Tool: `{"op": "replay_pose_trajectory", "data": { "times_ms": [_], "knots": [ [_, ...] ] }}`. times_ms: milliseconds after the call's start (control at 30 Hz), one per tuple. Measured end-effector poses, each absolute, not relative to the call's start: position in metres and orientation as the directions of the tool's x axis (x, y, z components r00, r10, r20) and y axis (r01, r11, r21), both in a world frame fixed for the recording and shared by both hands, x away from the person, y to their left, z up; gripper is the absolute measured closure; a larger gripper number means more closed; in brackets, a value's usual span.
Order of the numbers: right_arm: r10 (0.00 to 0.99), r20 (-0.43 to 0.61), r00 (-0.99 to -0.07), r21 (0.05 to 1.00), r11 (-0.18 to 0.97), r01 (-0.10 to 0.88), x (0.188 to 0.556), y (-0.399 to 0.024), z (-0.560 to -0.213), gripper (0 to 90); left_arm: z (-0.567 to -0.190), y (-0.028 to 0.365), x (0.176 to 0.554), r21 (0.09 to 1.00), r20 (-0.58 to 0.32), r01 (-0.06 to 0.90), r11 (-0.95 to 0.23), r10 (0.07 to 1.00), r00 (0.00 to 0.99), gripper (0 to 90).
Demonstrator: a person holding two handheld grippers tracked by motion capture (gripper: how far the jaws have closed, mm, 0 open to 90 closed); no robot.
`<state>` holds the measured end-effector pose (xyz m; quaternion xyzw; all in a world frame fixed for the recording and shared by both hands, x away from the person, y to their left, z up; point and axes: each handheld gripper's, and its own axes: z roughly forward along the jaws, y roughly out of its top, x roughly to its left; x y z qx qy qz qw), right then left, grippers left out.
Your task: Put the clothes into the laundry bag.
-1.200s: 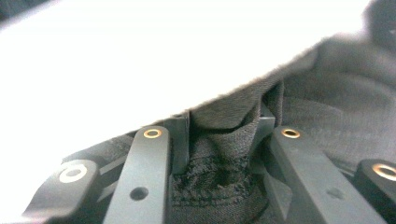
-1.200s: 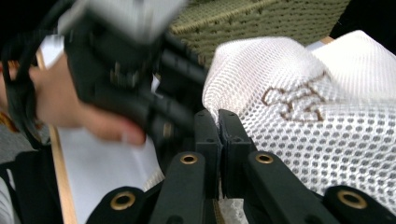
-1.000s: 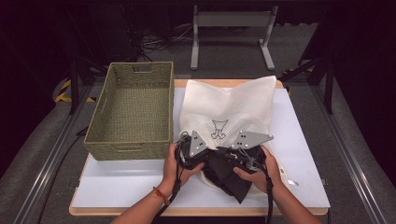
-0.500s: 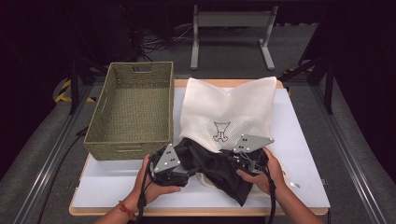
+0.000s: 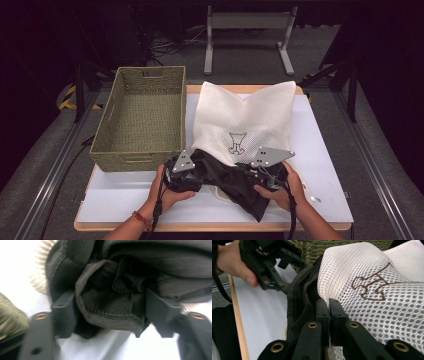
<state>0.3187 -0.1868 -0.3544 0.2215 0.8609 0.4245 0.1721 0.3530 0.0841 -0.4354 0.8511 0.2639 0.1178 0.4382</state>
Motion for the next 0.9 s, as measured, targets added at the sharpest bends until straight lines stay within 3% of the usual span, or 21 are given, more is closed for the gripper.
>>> {"op": "replay_pose_trajectory", "data": {
  "times_ms": [33, 67, 200, 367, 567, 733, 833, 900],
  "knots": [
    [0.527, -0.108, -0.843, 0.807, 0.542, 0.235, 0.319, -0.187, -0.354, 87.2, -0.435, 0.084, 0.353, 0.808, -0.031, 0.346, -0.477, 0.553, 0.833, 47.8],
    [0.527, -0.111, -0.843, 0.806, 0.544, 0.233, 0.319, -0.187, -0.355, 87.2, -0.437, 0.082, 0.354, 0.809, -0.026, 0.335, -0.483, 0.540, 0.841, 47.8],
    [0.527, -0.108, -0.843, 0.808, 0.540, 0.234, 0.320, -0.186, -0.356, 87.2, -0.431, 0.081, 0.352, 0.832, -0.045, 0.295, -0.470, 0.472, 0.880, 75.9],
    [0.530, -0.071, -0.845, 0.830, 0.501, 0.245, 0.321, -0.184, -0.351, 87.3, -0.427, 0.071, 0.355, 0.860, -0.060, 0.261, -0.439, 0.422, 0.905, 80.0],
    [0.535, -0.054, -0.843, 0.854, 0.462, 0.239, 0.322, -0.185, -0.343, 87.4, -0.418, 0.045, 0.354, 0.885, -0.012, 0.184, -0.429, 0.372, 0.928, 80.9],
    [0.520, -0.040, -0.853, 0.859, 0.455, 0.237, 0.318, -0.183, -0.341, 87.5, -0.419, 0.026, 0.362, 0.881, 0.067, 0.147, -0.450, 0.426, 0.902, 81.7],
    [0.514, -0.037, -0.857, 0.847, 0.471, 0.246, 0.317, -0.182, -0.343, 87.5, -0.428, 0.026, 0.376, 0.895, 0.014, 0.196, -0.401, 0.464, 0.886, 81.7],
    [0.507, -0.035, -0.861, 0.838, 0.485, 0.252, 0.318, -0.183, -0.346, 87.5, -0.432, 0.024, 0.382, 0.891, 0.047, 0.187, -0.413, 0.495, 0.868, 82.2]
  ]
}}
